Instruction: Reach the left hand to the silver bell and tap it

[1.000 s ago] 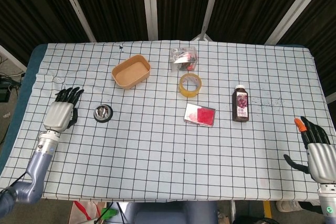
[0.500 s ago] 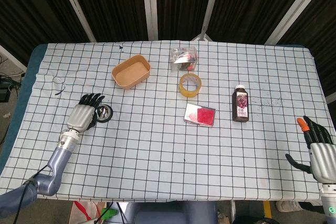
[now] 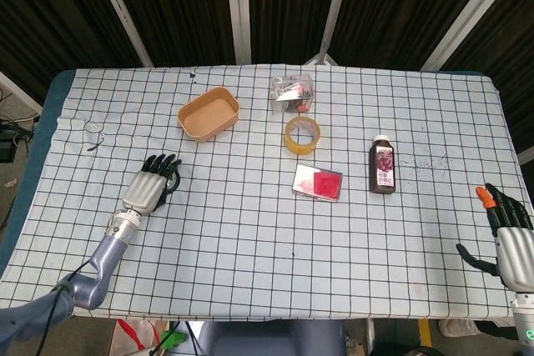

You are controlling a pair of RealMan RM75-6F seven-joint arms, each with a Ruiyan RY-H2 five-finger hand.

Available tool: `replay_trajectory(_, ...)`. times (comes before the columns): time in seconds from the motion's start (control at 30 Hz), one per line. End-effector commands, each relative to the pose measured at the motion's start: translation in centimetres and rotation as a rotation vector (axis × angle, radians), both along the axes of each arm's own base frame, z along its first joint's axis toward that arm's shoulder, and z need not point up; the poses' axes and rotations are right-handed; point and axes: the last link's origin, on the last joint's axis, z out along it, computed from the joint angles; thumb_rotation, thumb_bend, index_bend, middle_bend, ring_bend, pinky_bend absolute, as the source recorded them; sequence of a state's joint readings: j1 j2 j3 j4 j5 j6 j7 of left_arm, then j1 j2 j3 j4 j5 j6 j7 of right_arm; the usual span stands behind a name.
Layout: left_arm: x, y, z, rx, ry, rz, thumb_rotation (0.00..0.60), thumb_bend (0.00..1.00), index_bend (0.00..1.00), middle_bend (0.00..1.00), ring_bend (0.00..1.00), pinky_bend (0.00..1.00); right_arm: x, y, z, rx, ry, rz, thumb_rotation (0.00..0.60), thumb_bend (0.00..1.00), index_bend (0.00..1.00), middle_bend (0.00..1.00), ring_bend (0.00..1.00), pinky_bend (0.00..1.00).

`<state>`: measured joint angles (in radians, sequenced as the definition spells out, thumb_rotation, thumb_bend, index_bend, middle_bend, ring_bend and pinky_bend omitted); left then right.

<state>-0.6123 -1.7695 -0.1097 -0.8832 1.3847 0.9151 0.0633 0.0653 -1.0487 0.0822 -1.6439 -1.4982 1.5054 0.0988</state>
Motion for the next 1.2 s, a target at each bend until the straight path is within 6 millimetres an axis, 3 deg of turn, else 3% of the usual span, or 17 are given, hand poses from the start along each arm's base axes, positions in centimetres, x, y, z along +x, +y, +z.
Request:
replay_trajectory(0.03,0.8,0.3,0.9,0.043,-0.023,-0.034,0.600,1.00,0.00,0.03,0.00,0.00,0.0,0.0,0.0,0.002,0.000,0.000,0.600,0.25,0.06,0.03,0.09,0.10)
replay_trajectory(0.23,3.7,-0.3,6.2,0.217,-0.134,-0.162,0.600,1.00,0.00,0.03,0.00,0.00,0.0,0.0,-0.1,0.006,0.002,0.000,0.600,0.25,0.06,0.03,0.09,0.10)
replay_trajectory(0.37,4.2,-4.2,10.9,0.326,-0.178,-0.183,0.600,1.00,0.00,0.03,0.00,0.00,0.1,0.1,-0.1,0.008,0.001,0.002,0.600,0.25,0.06,0.03,0.09,0.10)
replay_trajectory(0.53,1.7,-10.2,15.3,0.369,-0.092,-0.073,0.600,1.00,0.00,0.03,0.00,0.00,0.3,0.2,-0.2,0.011,-0.004,0.009,0.600,0.25,0.06,0.03,0.09,0.10)
replay_trajectory(0.77,-3.8,-16.0,19.6,0.434,-0.083,0.083,0.600,1.00,0.00,0.04,0.00,0.00,0.6,0.3,-0.2,0.012,-0.003,0.017,0.600,0.25,0.06,0.03,0.09,0.10)
replay_trajectory(0.93,-4.6,-17.1,21.7,0.513,-0.098,0.010,0.600,1.00,0.00,0.04,0.00,0.00,0.8,0.3,-0.6,0.026,0.004,0.024,0.600,0.25,0.06,0.03,0.09,0.10)
replay_trajectory(1.2,-4.7,-18.0,22.2,0.529,-0.129,-0.012,0.600,1.00,0.00,0.04,0.00,0.00,0.8,0.0,-0.9,0.034,0.013,0.019,0.600,0.25,0.06,0.03,0.09,0.10)
